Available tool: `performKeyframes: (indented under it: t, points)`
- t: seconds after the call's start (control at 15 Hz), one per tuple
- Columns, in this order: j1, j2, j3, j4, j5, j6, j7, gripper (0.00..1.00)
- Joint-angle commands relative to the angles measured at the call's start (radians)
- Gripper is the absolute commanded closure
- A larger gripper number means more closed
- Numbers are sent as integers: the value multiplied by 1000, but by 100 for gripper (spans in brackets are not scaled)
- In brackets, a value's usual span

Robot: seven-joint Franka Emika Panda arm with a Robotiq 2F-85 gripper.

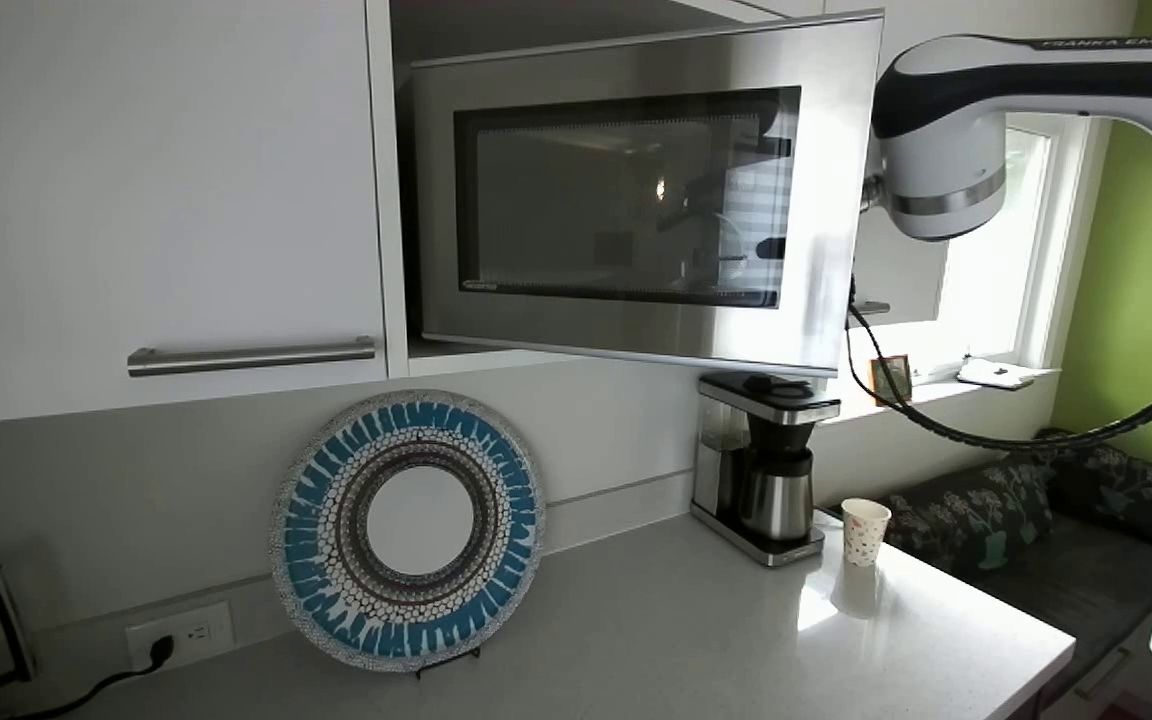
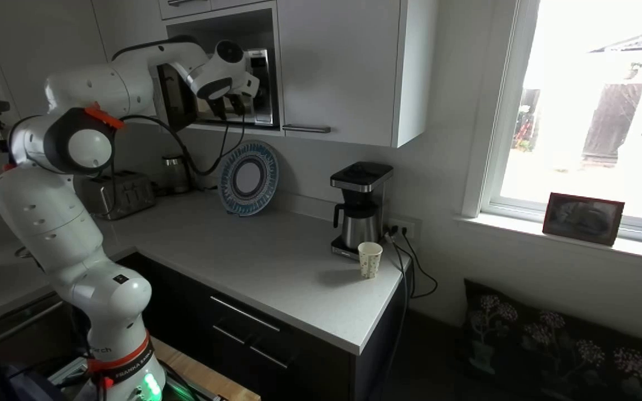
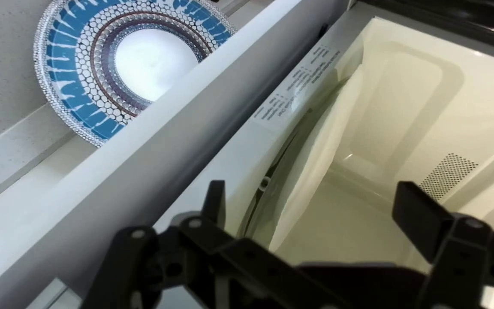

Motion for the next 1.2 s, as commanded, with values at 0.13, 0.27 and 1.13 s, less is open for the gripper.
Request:
performKeyframes:
  t: [0.13,0.27,1.13]
  points:
    - [-5,12,7,9,0,0,1,0]
    - [-7,10,6,12,0,0,1,0]
    - [-1,146,40,142,-4,45,188,0]
